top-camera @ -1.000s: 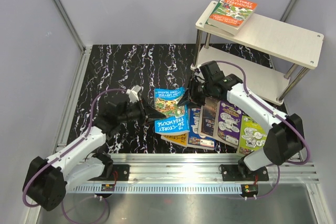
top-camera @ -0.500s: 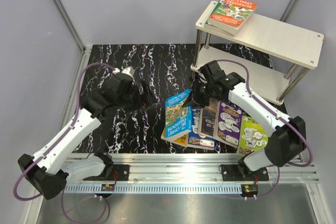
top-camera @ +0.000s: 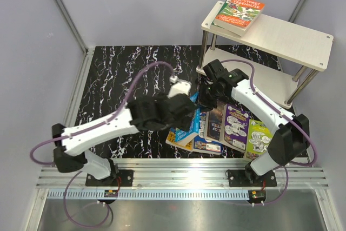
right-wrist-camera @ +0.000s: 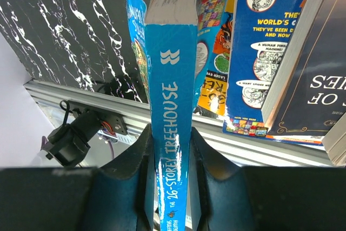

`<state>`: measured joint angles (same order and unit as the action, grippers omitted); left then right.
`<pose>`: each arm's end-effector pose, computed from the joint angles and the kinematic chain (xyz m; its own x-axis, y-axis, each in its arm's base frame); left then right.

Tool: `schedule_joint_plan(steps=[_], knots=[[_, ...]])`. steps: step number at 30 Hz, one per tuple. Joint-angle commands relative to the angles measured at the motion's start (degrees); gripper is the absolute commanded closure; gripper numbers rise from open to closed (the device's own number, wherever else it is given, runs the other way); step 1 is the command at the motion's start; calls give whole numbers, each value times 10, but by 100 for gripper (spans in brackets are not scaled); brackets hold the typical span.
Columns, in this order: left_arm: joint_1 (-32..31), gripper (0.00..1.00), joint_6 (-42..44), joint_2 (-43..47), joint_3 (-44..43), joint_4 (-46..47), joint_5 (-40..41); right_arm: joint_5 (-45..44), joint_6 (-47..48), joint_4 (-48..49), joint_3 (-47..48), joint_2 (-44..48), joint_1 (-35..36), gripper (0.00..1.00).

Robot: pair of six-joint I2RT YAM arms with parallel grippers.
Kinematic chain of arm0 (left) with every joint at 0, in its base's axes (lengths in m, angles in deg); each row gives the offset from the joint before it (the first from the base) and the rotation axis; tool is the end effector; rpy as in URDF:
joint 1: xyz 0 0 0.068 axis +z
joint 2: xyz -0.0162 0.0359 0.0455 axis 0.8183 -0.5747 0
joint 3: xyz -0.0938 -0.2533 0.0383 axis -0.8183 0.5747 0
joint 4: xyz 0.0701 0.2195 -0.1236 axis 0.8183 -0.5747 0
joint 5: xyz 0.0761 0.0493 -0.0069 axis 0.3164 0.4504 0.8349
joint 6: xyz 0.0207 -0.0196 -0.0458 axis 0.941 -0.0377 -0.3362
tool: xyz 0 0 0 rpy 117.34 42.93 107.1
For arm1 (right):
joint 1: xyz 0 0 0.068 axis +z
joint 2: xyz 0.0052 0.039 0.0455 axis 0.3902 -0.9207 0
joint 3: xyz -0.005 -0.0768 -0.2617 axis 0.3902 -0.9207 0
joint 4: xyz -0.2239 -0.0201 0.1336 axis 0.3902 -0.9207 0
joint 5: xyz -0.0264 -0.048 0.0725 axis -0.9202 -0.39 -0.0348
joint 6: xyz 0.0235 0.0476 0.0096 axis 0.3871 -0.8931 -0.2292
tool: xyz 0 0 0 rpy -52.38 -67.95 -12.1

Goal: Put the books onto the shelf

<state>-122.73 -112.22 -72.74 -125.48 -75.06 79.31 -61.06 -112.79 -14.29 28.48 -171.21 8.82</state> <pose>0.1169 -0.2442 0.3871 -0.7135 0.2018 -0.6710 0.3458 0.9343 -0.0867 0.2593 0.1721 0.3025 -0.9761 0.1622 -0.1447 0.0773 0.8813 0.4661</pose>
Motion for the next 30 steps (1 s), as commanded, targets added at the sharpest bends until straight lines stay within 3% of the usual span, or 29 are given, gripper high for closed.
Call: schedule_joint_plan(steps=[1, 14, 17, 20, 22, 24, 25, 26, 29, 30], knots=[[-49, 10, 2, -54, -47, -1, 59, 17, -21, -4, 41, 10, 11, 100], [-102, 10, 43, -190, -132, 16, 20, 19, -36, -21, 27, 51, 11, 100], [-105, 15, 29, -202, -140, -4, 39, 18, -35, -27, 33, 51, 11, 100], [-101, 31, -2, -227, -143, -56, 63, 22, -35, -28, 37, 54, 11, 100], [-96, 33, -18, -246, -143, -74, 74, 29, -34, -30, 34, 57, 10, 100], [-95, 43, -23, -252, -141, -92, 97, 44, -35, -28, 30, 63, 11, 100], [-95, 52, -24, -256, -141, -96, 111, 50, -36, -24, 24, 65, 11, 100], [-94, 73, -24, -257, -141, -99, 116, 54, -40, -23, 21, 70, 11, 100], [-87, 100, -19, -257, -138, -95, 118, 71, -57, -15, 4, 89, 11, 100], [-86, 100, -17, -253, -139, -89, 118, 78, -61, -12, 0, 101, 11, 100]])
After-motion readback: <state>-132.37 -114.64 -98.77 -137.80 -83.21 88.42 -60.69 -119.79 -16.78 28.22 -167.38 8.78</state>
